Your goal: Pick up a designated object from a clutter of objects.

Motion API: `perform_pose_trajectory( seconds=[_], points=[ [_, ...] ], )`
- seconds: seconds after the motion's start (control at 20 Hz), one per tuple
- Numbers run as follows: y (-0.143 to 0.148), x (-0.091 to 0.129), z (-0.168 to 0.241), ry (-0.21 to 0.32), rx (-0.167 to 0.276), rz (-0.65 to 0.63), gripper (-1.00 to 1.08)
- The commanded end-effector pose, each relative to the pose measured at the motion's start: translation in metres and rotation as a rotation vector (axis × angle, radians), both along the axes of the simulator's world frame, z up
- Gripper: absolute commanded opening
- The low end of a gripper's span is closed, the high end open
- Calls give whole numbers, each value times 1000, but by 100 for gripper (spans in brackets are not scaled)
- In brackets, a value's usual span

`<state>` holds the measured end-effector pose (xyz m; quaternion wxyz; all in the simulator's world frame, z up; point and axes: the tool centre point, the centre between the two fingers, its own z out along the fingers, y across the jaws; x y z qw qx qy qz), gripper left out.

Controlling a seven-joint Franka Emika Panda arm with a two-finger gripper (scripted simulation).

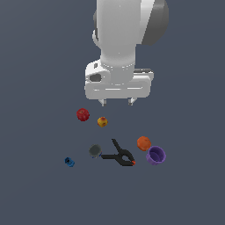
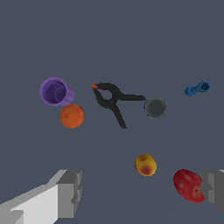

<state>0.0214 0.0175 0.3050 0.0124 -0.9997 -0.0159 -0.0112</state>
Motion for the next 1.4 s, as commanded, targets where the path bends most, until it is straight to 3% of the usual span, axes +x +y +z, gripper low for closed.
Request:
perform_pose_trajectory(
  seconds=[0.0,0.35,0.75,1.35],
  points=[
    [-5,6,-10,2,1,-10,100],
    [-25,30,-57,7,2,-54,100],
    [-62,57,-138,15,-5,-124,100],
    [-101,68,-227,23,-20,-192,100]
  ],
)
